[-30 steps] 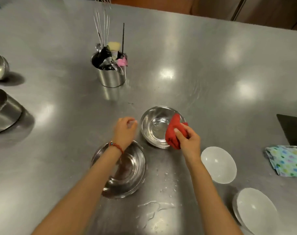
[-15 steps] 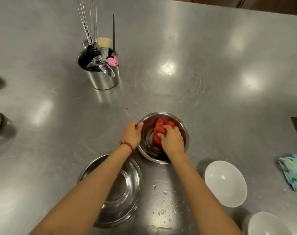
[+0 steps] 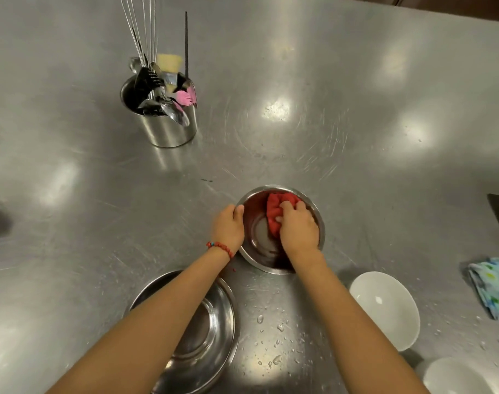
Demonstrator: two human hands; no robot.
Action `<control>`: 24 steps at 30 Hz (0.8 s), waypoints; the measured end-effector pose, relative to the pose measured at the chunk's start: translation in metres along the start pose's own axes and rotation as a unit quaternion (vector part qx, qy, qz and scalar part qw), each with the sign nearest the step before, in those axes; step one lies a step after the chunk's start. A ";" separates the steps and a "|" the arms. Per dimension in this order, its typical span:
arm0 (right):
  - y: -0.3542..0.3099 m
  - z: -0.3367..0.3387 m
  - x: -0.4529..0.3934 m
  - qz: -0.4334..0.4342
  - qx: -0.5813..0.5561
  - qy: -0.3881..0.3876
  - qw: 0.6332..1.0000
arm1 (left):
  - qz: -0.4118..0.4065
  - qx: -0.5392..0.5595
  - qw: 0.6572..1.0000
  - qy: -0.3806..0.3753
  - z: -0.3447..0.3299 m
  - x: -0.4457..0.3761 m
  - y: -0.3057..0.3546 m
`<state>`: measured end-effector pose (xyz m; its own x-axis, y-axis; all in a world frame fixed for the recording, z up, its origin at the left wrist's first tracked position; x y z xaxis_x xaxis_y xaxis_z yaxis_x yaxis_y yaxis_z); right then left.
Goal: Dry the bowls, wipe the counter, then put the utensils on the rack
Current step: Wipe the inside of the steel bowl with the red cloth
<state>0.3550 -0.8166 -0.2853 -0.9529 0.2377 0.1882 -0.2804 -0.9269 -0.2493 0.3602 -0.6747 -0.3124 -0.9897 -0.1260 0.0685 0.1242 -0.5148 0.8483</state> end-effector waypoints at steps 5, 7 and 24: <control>0.018 0.005 0.012 0.030 -0.068 -0.155 0.985 | 0.018 0.003 1.000 0.008 -0.005 0.000 0.003; 0.005 0.000 0.019 0.062 -0.169 -0.207 0.962 | 0.006 0.001 1.000 0.007 -0.007 0.004 0.002; 0.019 0.019 0.003 0.024 -0.009 -0.149 0.988 | 0.031 0.007 0.998 0.049 -0.013 -0.002 0.005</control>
<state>0.3492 -0.8388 -0.2711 -0.8897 0.0944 0.4466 -0.2397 -0.9293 -0.2811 0.3632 -0.6879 -0.3152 -0.9683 -0.2398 0.0704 0.1837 -0.4917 0.8512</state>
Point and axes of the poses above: each hand's wrist, its own x-axis away from the middle knuckle, its own z-axis out of the back of the hand, y = z × x, the point moved 2 cm from there along -x, towards the middle knuckle, and after that the axes turned 9 degrees about -z, right-handed, at the moved point
